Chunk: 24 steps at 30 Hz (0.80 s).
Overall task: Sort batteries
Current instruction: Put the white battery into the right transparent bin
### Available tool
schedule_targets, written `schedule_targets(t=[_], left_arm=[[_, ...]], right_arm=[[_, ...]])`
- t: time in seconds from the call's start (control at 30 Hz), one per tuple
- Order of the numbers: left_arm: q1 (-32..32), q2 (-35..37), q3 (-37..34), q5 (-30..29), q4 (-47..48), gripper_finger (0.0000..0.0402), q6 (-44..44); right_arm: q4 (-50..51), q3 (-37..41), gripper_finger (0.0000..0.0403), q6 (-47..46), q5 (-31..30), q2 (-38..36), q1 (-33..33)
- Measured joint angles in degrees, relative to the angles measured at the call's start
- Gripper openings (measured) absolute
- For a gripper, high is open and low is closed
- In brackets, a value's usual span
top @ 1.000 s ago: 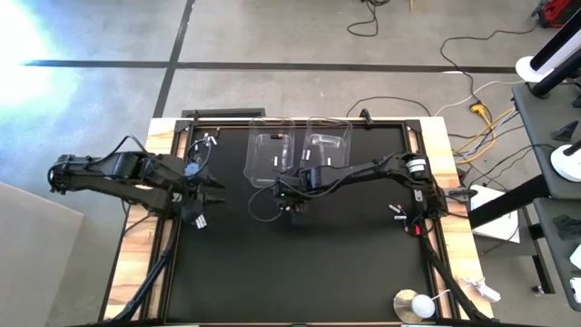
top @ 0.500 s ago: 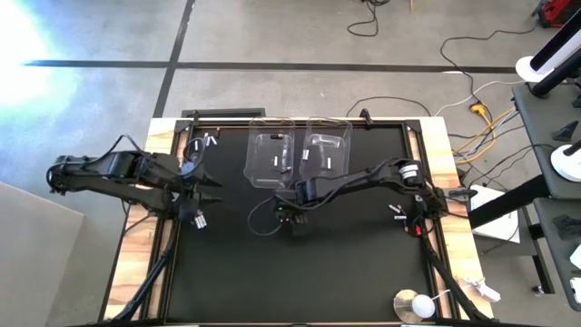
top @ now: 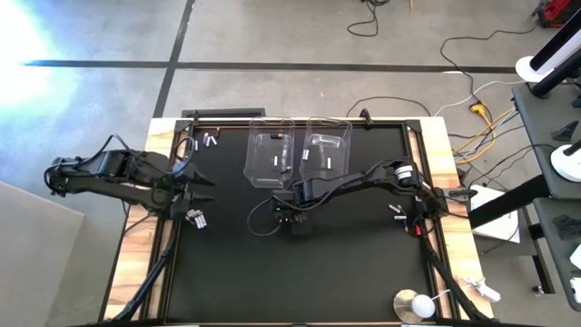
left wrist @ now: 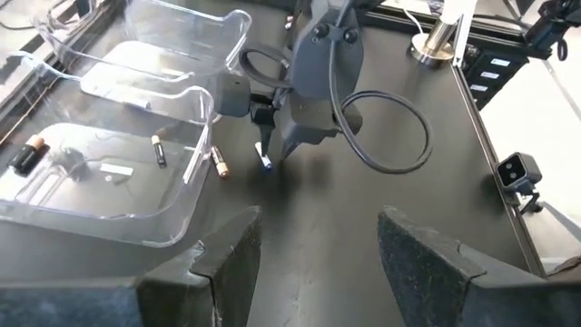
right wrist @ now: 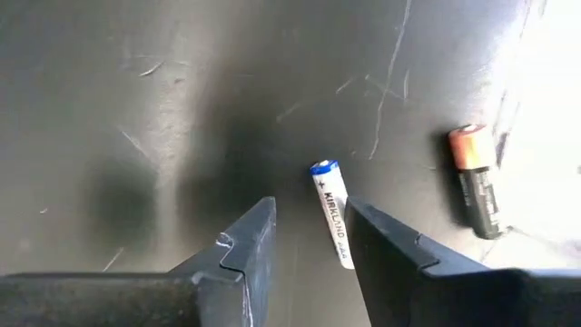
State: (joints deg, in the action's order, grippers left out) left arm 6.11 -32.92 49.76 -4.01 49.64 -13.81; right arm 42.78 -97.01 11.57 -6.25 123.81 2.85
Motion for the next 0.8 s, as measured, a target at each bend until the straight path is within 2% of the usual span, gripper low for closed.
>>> schedule_targets(t=[0.4, 0.8], left_arm=[[0.0, 3.3, 0.0, -2.8, 1.5, 0.0198, 1.3], [0.0, 5.5, 0.0, -4.6, 2.3, 0.0198, 1.3]], right_arm=[[-0.2, -1.8, 0.0127, -1.0, 0.2, 0.1, -0.6], [0.2, -1.2, 0.0090, -1.1, 0.9, 1.7, -1.3]])
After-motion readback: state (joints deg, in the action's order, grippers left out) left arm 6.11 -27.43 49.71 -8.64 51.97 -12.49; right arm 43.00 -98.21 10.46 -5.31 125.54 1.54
